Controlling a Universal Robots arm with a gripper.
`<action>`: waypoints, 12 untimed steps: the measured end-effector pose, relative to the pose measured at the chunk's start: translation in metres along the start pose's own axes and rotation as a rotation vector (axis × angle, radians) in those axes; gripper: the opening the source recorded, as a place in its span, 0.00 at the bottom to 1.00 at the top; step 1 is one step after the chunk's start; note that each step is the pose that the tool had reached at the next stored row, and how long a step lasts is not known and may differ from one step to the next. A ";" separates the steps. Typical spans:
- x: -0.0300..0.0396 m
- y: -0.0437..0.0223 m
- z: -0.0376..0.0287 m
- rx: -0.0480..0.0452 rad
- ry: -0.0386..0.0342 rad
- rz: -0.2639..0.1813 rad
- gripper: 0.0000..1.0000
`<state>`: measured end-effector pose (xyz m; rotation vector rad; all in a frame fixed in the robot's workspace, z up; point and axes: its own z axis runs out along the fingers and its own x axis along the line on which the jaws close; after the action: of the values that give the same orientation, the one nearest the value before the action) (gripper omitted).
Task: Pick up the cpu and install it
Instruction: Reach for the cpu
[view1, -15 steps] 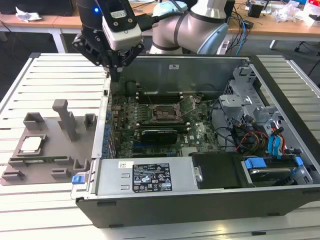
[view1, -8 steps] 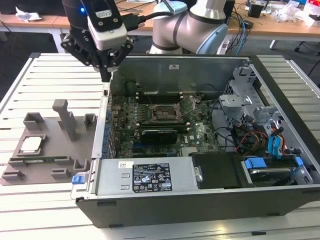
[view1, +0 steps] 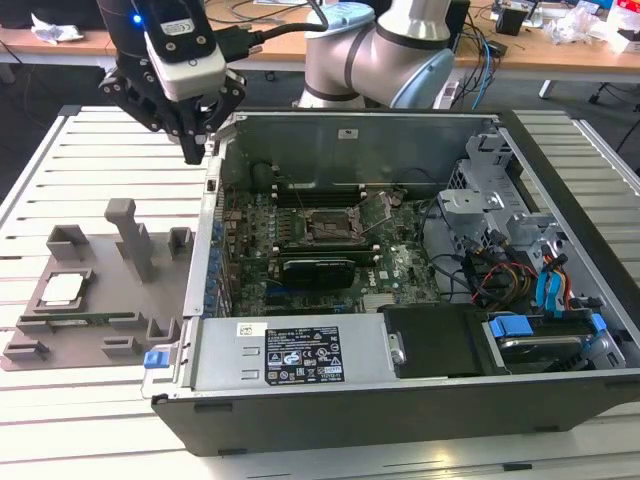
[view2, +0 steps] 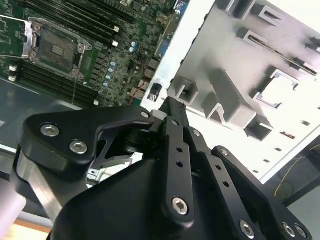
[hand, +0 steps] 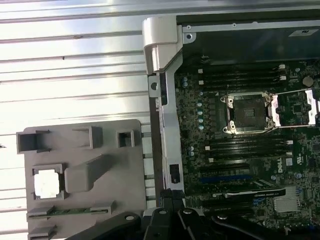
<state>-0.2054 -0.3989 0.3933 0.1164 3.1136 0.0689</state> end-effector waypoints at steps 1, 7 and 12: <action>0.0032 -0.0002 -0.0001 0.0000 -0.0001 0.000 0.11; 0.0208 -0.0015 -0.0006 0.0001 0.0001 0.000 0.11; 0.0322 -0.0024 -0.0008 0.0000 0.0000 0.000 0.11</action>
<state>-0.2377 -0.3988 0.3932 0.1166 3.1135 0.0689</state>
